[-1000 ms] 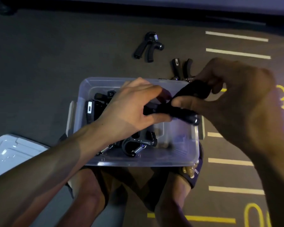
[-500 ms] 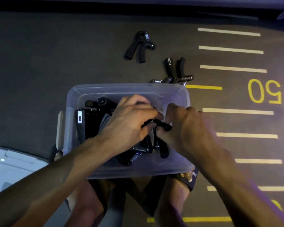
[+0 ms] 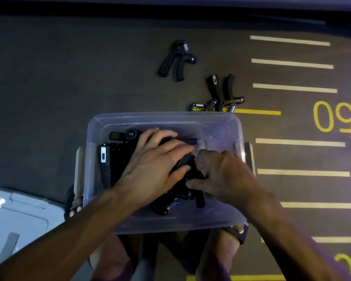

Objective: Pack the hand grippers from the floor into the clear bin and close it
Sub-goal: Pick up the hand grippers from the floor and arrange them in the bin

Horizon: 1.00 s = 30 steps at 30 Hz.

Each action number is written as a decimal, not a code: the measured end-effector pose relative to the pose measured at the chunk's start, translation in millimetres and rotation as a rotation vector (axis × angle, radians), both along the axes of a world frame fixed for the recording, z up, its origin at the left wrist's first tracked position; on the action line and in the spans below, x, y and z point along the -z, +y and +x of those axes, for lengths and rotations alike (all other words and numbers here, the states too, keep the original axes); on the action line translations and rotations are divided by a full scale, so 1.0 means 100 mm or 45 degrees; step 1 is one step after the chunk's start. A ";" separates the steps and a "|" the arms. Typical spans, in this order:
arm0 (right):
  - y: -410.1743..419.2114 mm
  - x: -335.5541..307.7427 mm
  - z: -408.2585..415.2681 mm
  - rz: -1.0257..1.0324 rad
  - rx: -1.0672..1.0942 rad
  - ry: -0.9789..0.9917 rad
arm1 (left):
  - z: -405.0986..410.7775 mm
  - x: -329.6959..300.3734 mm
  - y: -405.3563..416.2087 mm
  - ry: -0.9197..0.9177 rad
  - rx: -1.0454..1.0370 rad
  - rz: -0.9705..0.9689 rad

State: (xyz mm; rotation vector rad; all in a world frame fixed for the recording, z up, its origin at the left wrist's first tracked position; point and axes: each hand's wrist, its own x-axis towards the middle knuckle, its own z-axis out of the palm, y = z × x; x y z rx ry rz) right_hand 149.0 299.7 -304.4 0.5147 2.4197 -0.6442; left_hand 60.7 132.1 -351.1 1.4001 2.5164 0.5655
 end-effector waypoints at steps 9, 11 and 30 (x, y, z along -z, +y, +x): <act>0.02 0.07 0.01 -0.021 -0.078 -0.055 | -0.04 0.01 -0.10 -0.060 0.025 -0.015; 0.04 0.03 0.00 -0.019 -0.098 -0.072 | -0.04 0.01 -0.12 -0.061 0.020 -0.002; 0.58 -0.34 -0.70 -0.069 0.019 0.517 | -0.28 0.05 0.00 -0.047 0.024 0.246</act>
